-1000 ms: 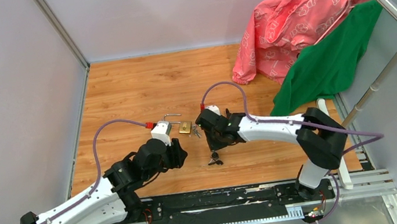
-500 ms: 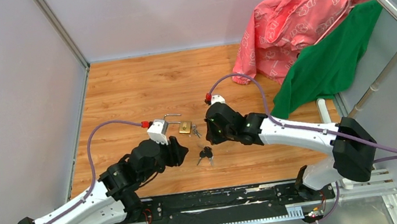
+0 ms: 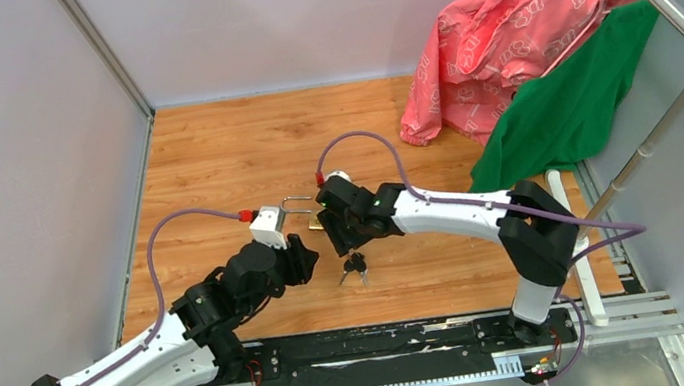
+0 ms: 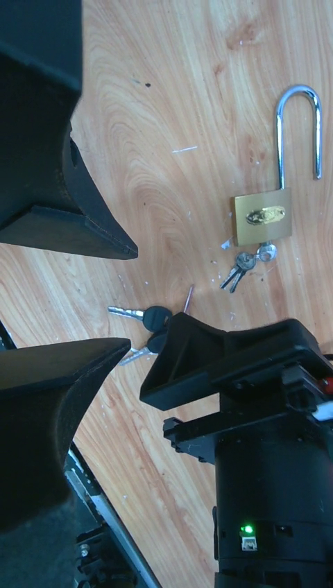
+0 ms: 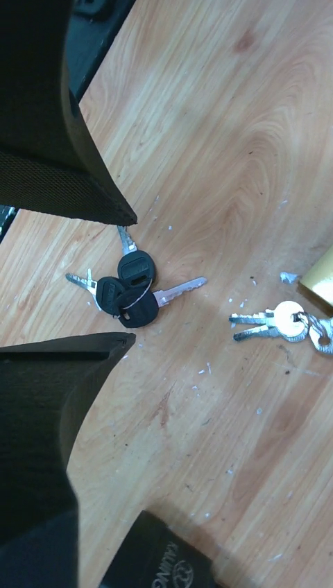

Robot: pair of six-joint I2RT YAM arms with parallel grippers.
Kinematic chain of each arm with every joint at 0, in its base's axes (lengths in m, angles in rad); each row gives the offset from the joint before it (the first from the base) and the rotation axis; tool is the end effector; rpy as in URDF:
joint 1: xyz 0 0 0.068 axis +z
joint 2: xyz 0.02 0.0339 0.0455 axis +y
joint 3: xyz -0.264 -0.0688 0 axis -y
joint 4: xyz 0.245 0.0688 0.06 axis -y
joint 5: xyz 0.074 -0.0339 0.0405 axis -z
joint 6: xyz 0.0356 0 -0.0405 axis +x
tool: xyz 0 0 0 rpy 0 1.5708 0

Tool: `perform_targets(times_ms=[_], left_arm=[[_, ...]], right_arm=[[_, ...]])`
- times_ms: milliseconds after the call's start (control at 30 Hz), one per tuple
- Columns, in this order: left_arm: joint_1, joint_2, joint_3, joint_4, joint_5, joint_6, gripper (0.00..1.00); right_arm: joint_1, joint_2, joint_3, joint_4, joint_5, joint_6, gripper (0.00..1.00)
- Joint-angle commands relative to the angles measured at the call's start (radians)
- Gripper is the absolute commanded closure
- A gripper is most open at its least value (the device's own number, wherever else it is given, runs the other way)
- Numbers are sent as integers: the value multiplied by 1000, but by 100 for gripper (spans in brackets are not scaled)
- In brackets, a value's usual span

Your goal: Unlock with the key

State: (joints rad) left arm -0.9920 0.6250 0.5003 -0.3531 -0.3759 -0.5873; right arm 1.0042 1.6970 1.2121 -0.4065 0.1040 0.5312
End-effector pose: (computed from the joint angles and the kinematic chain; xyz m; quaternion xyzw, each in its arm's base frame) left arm 0.0939 -0.1197 0.2478 0.0736 0.8417 -0.2501 0.4728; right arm 0.1999 0.3074 0.2292 -0.2038 0.9194 0.1958 0.2735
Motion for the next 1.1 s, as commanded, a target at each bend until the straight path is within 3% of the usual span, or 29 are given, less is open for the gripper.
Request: perform_targets(times_ms=[0,300,567,1067], left_arm=[[-8,-22,-26,-15,-34,-14,50],[-8,-67,-44,-37,-53,-22,50],[-8,-71,-44,-42,-60,-19,51],[-8,-38,-39,-19,-55,-19,51]], right_arm=[[19,65,89,-120,-15,-198,38],[18,250,223,-235,-28,-365,39],[6,325,255,-223,-30,-401,52],[-51,330,132,-172,-56,-398,100]])
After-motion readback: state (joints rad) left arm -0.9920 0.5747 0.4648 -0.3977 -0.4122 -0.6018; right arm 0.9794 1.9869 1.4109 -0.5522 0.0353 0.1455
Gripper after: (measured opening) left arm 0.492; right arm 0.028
